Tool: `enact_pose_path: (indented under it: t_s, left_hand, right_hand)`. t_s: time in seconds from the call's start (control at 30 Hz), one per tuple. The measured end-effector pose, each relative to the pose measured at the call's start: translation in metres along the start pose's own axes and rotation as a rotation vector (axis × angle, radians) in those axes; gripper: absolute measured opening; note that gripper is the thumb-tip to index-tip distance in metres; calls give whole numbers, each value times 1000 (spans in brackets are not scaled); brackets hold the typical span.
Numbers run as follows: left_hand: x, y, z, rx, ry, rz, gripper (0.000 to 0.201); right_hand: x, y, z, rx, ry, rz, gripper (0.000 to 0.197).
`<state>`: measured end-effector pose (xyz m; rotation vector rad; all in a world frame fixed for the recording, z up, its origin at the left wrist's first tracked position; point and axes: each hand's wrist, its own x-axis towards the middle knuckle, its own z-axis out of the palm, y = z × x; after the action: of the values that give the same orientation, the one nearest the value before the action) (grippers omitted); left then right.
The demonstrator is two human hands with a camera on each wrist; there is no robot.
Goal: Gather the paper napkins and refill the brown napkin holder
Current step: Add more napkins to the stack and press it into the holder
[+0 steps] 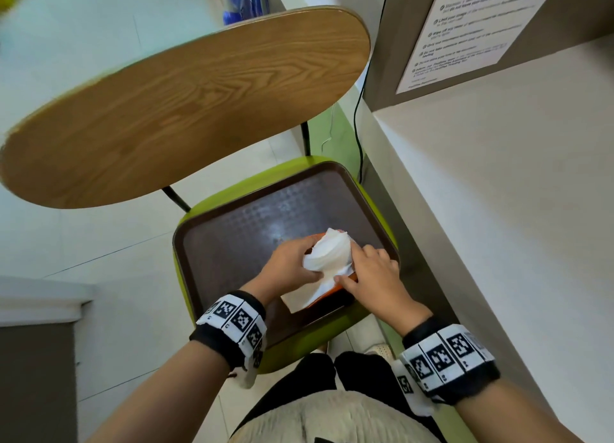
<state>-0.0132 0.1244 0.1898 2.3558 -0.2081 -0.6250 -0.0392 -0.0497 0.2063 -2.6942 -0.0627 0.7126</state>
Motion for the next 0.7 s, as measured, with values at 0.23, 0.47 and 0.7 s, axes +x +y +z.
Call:
enact_pose_path:
  t_s: [0.23, 0.47, 0.7]
  left_hand:
    - [-10, 3, -13, 28, -65, 74, 35]
    - [-22, 17, -28, 116, -4, 212, 35]
    - [-31, 36, -50, 88, 41, 275, 47]
  right_hand:
    - [7, 5, 1, 219, 25, 50, 81]
    - [6, 8, -6, 542, 89, -30, 86]
    - [0, 7, -27, 791, 48, -154, 81]
